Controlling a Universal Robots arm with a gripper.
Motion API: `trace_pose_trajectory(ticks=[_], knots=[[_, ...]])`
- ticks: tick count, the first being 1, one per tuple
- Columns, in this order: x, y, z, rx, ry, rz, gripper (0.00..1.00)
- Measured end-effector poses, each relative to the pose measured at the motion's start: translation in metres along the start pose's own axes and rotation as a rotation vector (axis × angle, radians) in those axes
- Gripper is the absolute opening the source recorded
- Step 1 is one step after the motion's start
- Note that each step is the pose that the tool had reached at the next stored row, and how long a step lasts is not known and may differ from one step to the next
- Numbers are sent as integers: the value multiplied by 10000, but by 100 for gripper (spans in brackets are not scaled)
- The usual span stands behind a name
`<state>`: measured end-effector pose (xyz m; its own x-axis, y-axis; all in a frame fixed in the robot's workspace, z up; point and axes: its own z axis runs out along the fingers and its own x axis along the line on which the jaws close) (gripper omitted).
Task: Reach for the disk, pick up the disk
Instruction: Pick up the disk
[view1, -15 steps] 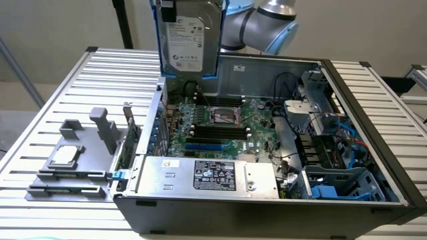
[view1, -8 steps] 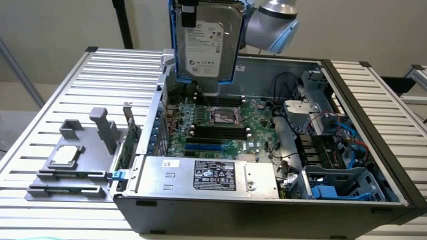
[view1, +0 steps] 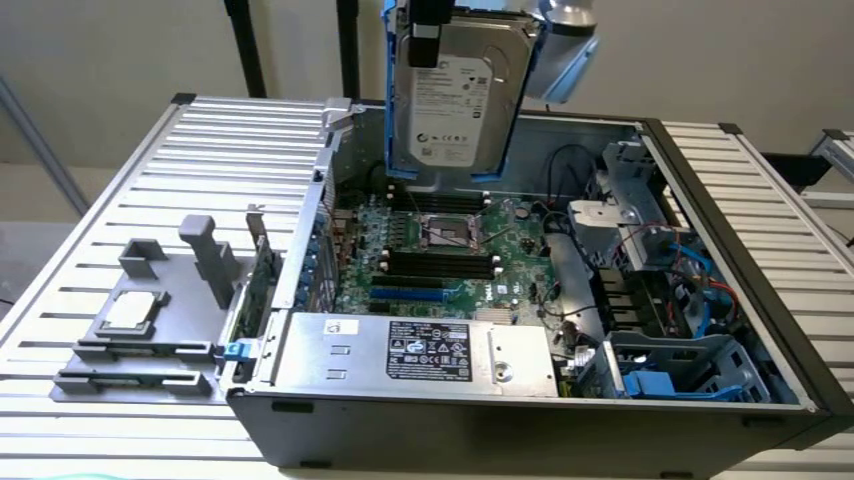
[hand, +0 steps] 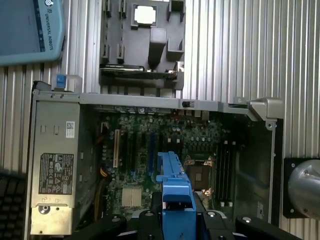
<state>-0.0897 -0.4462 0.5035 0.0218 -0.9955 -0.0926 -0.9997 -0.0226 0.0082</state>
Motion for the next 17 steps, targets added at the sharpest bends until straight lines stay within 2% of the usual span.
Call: trace_pose_trajectory(ticks=[9,17], knots=[[225,-338,-24,-8,0,1,33],[467,-558,-46,-8,0,0,33]])
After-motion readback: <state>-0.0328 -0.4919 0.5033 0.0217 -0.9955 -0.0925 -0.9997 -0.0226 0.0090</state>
